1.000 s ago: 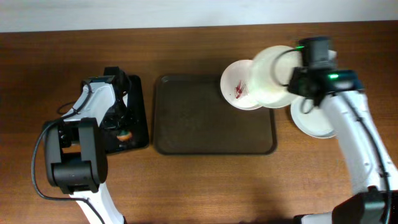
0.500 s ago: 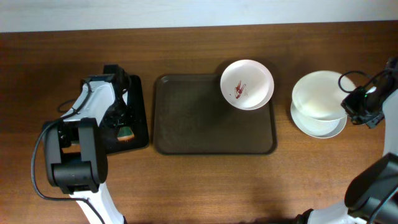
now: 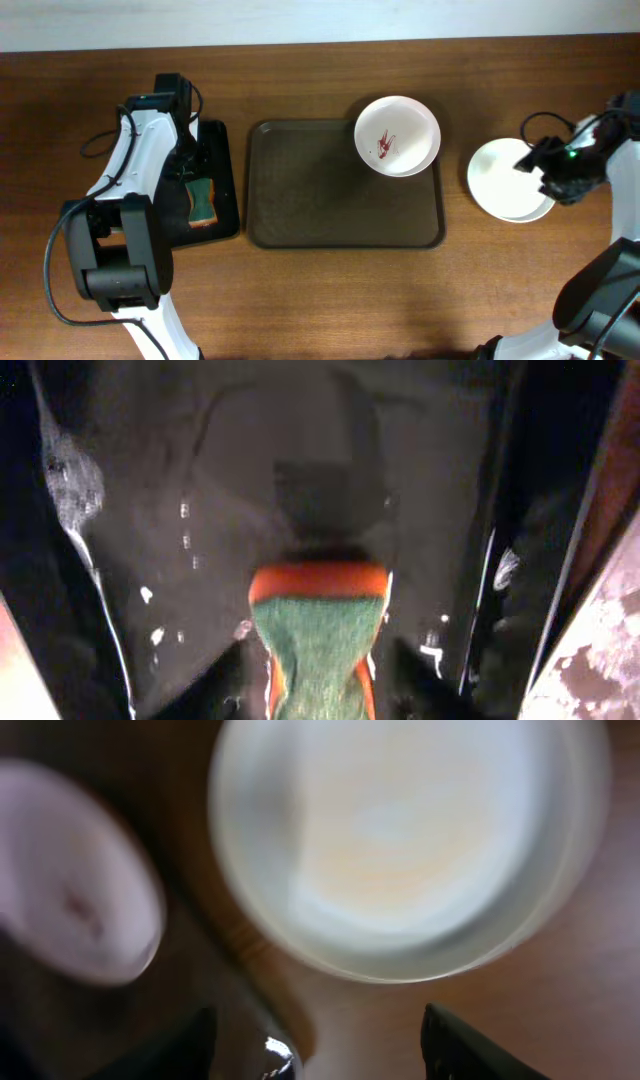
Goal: Clean dirty plates on tray and stack at the side
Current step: 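Release the plate and lift the right gripper away, then reach the right gripper to the last sauce plate's rim and grip it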
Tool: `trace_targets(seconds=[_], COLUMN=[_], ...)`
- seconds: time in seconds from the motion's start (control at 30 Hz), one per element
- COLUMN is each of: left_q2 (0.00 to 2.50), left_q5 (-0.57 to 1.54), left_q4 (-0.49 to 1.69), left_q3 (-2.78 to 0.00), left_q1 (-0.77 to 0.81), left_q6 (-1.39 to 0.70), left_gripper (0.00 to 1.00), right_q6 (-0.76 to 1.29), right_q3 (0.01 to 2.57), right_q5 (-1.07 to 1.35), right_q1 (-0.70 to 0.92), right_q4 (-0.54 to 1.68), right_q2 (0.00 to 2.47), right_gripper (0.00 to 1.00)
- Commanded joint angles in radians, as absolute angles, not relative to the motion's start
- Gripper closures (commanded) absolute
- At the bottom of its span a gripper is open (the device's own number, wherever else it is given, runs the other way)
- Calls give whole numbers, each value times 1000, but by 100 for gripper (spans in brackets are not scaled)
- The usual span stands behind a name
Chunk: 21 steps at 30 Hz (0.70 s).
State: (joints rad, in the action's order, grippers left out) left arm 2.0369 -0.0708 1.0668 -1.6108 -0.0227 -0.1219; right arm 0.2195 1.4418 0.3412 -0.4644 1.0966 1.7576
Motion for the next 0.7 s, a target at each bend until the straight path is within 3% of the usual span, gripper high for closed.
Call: trace_targets(seconds=[0.0,0.1,0.2,0.67], left_q2=[2046,2046,2047,2051], left_q5=[-37,-36,16,5], left_q4=[1022,956,908,855], left_q3=[-1628,-1627,-1626,-1620], left_q1=[-20,-20,-20,50], left_q6=[-119,-146,-149,-236], left_gripper=[100,100,100,100], right_q6=[106,81,81,82], right_q3=[1458,1458,1458,1458], right_q5=[441,437,434,434], right_q1=[-368,-268,-192,62], right_q4=[1114,1115,1112,1093], right_q2=[1757,1757,1757,1757], right_gripper=[42,76,96,96])
